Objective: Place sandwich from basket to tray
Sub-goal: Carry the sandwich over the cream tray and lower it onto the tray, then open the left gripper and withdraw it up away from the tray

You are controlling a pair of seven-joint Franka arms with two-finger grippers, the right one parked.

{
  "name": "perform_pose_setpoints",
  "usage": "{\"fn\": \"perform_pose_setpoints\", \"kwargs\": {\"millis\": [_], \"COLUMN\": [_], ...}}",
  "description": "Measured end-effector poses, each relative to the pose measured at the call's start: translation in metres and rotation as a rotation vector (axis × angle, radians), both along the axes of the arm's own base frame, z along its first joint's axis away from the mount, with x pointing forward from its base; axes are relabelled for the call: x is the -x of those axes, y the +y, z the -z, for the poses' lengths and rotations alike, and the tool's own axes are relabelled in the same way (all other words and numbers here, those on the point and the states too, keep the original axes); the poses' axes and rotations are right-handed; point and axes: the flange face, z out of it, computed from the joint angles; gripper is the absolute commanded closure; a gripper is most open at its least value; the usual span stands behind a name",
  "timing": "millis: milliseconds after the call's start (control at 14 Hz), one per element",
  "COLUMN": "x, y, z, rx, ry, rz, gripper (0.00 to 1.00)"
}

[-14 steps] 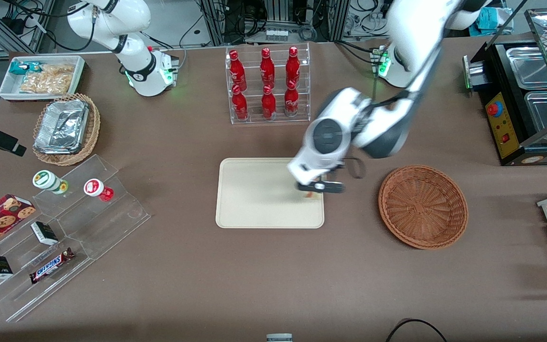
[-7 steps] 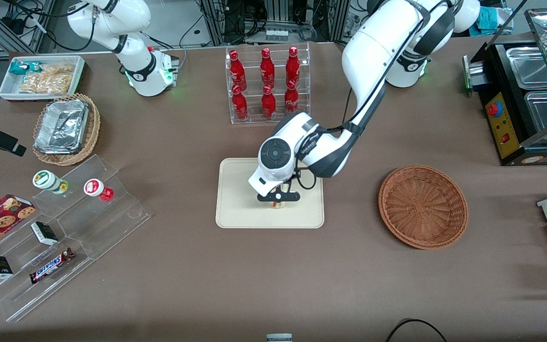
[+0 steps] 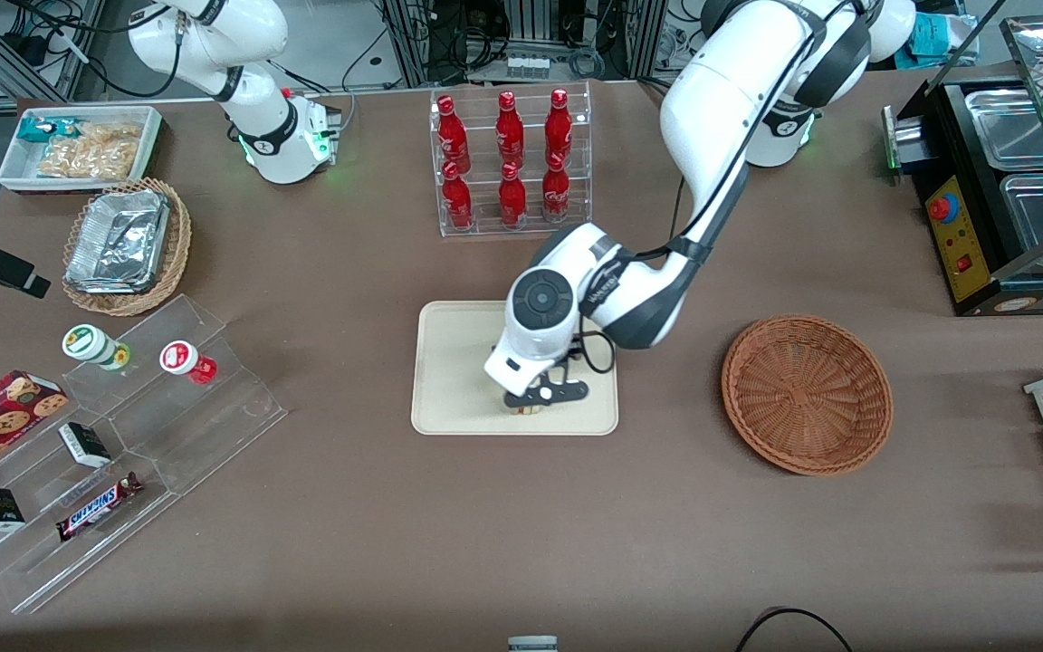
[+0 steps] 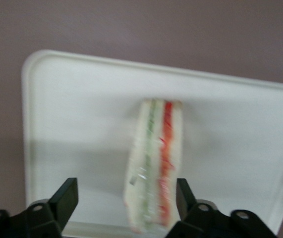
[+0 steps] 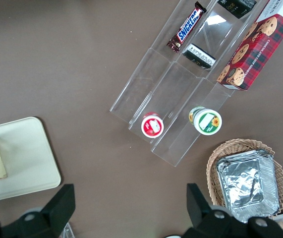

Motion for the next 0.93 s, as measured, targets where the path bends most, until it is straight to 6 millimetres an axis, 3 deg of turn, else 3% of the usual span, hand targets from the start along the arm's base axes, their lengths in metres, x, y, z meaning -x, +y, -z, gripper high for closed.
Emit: {"fn": "perform_pose_setpoints", "kwargs": {"millis": [71, 214, 429, 571, 714, 786, 929], "x": [-0.014, -0.034, -0.042, -0.037, -0.024, -0.014, 0.012], "y": [0.023, 0.085, 0.198, 0.266, 0.324, 0.346, 0.369], "z": [-0.02, -0.08, -0.182, -0.233, -0.272, -0.289, -0.324], "rx": [-0.021, -0.055, -0.079, -0.076, -0.078, -0.074, -0.071], "ry": [0.01, 0.06, 0.139, 0.161, 0.144, 0.132, 0.121], "rz": [0.01, 0.055, 0.111, 0.13, 0.088, 0.064, 0.037], "gripper": [0.0, 0.0, 0.0, 0.0, 0.0, 0.0, 0.0]}}
